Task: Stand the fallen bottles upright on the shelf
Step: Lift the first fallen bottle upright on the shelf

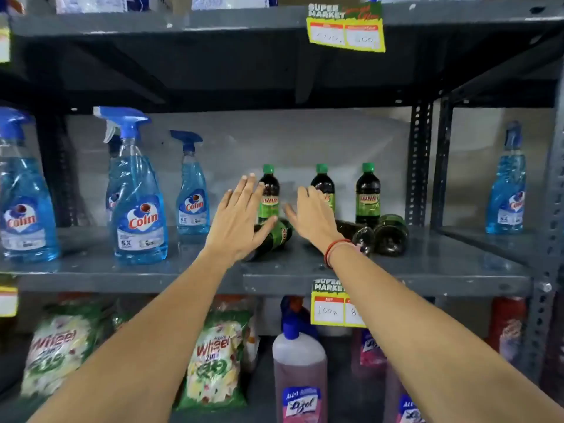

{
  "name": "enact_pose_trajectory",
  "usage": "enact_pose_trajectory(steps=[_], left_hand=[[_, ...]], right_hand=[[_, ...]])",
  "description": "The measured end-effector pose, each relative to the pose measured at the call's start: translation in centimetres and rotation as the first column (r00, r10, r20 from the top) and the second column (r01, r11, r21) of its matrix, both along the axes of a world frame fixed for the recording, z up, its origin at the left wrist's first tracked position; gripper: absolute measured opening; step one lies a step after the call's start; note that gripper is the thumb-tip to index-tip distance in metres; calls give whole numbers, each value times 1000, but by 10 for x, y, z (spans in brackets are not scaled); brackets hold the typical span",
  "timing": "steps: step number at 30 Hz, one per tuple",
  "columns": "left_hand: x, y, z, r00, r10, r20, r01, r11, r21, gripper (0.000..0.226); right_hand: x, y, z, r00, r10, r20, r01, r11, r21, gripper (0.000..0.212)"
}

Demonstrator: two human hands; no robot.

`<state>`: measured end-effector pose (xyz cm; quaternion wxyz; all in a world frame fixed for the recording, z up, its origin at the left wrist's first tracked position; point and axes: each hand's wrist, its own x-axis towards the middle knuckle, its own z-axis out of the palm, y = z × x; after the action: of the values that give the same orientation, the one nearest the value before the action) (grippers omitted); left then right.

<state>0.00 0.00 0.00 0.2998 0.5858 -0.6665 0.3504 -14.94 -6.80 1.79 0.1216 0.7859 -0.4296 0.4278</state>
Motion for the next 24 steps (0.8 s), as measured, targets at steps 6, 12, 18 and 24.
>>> enact_pose_trajectory(steps=[6, 12, 18, 24], left_hand=[[13, 19, -39, 996, -24, -89, 45, 970, 239, 100], [21, 32, -56, 960, 61, -274, 9, 969, 247, 118], [20, 34, -64, 955, 226, -192, -186, 961, 205, 102], [18, 38, -68, 978, 176, -108, -160, 977, 139, 76]], right_hand=[[54, -1, -15, 925, -53, 377, -232, 709, 666, 99], [74, -10, -16, 785, -78, 614, -499, 506, 703, 29], [68, -2, -12, 780, -137, 610, -514, 416, 750, 20], [59, 2, -8, 570, -112, 814, -669, 513, 539, 35]])
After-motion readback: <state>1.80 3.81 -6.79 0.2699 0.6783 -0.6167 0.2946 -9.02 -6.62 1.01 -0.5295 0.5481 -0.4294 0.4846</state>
